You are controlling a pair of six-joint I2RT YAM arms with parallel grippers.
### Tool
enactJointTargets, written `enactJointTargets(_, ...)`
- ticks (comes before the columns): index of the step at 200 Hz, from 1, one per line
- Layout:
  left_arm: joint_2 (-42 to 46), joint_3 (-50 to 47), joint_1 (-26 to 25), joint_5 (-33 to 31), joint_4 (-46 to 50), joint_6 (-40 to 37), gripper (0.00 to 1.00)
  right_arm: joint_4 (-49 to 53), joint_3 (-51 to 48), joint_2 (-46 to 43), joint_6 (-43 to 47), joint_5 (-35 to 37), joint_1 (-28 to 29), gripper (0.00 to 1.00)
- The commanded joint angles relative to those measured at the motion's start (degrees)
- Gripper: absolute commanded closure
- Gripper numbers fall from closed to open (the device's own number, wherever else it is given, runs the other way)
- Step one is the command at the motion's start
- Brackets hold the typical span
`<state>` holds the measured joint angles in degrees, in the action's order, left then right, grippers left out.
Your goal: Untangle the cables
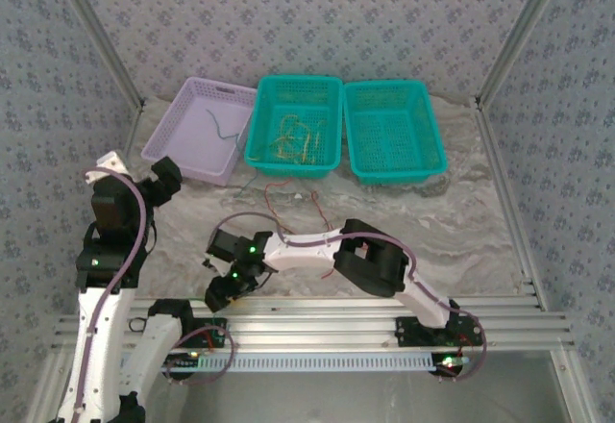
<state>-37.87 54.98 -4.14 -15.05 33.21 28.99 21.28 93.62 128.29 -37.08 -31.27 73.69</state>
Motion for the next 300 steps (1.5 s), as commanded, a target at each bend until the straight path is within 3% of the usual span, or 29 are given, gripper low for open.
enactJointTargets(1, 0.5, 0.2, 0.0, -0.8, -1.2, -0.7, 0.00, 4.6, 3.6, 1.8, 0.6, -1.7, 1.4, 0.45)
enactJointTargets(82, 0.5, 0.0, 0.4, -0.8, -1.1, -1.0, 0.00, 5.5, 7.0, 4.6, 0.4, -3.3, 1.3, 0.48)
enactJointTargets(99, 0.5, -0.1, 0.4, -0.9, -1.0, -1.0, 0.00, 4.5, 6.0, 4.7, -0.3, -3.3, 1.0, 0.51)
enactJointTargets(114, 0.5, -0.2, 0.5, -0.9, -1.1, -0.9, 0.00, 4.0, 6.0, 4.7, -0.6, -3.0, 0.8, 0.60)
enactJointTargets(154, 0.5, -0.4, 0.8, -0.6, -1.2, -0.9, 0.00, 3.5, 7.2, 5.4, -1.0, -2.2, 0.5, 0.63)
enactJointTargets(221, 0.4, -0.8, 0.9, -0.5, -1.3, -1.1, 0.00, 3.5, 7.9, 5.7, -0.8, -2.2, -0.4, 0.94)
enactJointTargets(229, 0.3, -0.8, 0.9, -0.5, -1.3, -1.1, 0.00, 3.9, 7.6, 5.1, -0.6, -2.2, -0.6, 1.00)
enactJointTargets(300, 0.1, -1.1, 0.9, 0.1, -1.6, -1.2, 0.00, 2.9, -1.5, -11.9, 0.4, 4.4, -9.3, 1.00)
